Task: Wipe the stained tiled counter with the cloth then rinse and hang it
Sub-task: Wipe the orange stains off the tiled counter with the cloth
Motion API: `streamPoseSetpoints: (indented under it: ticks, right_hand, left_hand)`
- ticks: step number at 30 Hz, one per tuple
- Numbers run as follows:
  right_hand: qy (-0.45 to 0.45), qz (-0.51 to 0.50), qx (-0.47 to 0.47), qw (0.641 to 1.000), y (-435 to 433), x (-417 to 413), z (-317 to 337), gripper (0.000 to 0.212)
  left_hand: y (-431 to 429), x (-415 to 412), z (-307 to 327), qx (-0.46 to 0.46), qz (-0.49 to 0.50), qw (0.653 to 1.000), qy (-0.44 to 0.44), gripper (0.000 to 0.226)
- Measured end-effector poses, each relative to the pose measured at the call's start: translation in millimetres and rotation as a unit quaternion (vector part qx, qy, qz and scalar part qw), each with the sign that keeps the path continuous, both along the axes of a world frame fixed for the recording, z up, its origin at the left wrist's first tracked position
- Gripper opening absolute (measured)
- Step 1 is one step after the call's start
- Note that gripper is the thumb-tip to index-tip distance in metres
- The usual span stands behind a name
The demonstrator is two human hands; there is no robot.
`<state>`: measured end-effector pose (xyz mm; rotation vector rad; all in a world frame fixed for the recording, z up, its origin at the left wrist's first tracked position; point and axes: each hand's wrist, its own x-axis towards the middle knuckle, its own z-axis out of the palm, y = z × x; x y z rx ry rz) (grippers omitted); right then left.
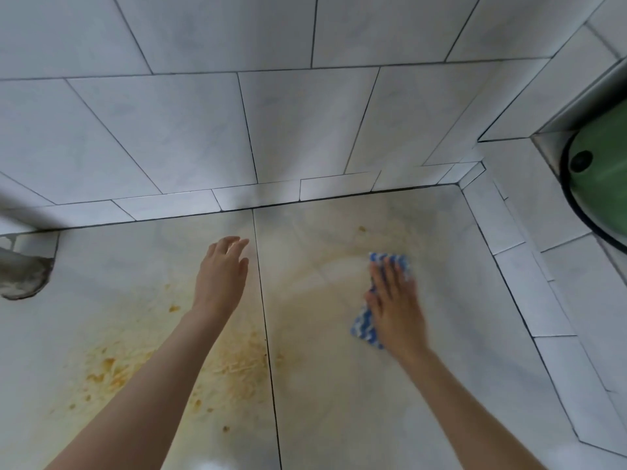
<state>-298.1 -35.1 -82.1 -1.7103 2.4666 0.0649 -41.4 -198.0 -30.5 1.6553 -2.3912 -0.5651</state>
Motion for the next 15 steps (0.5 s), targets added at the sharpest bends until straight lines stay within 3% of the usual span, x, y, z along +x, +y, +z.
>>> streamPoseSetpoints:
  ticks: [4,7,12,15]
  right_hand:
    - [0.026,-0.057,0.033,0.997,-22.4,-35.7,-0.2,0.065]
    - [-0.009,-0.103,0.025,0.994,-57.0,-21.1,3.1,0.065]
    - [0.021,0.022,-0.013,0.999,-91.2,33.7,6.9,0.063]
    - [-0.034,0.077,-0.039,0.996,-72.9,78.5,7.7,0.057]
  left_hand:
    - [-5.4,-3.2,-2.9,0.004,-0.011,1.0,-0.004,0.036]
    - [-11.4,-3.3,-3.9,0.007,-0.004,1.0,-0.004,0.036]
    - [-21.2,-0.7,-3.8,0.016,-0.013,1.0,-0.015,0.035]
    - [-24.9,1.2,-3.1,0.026,-0.019,0.999,-0.021,0.033]
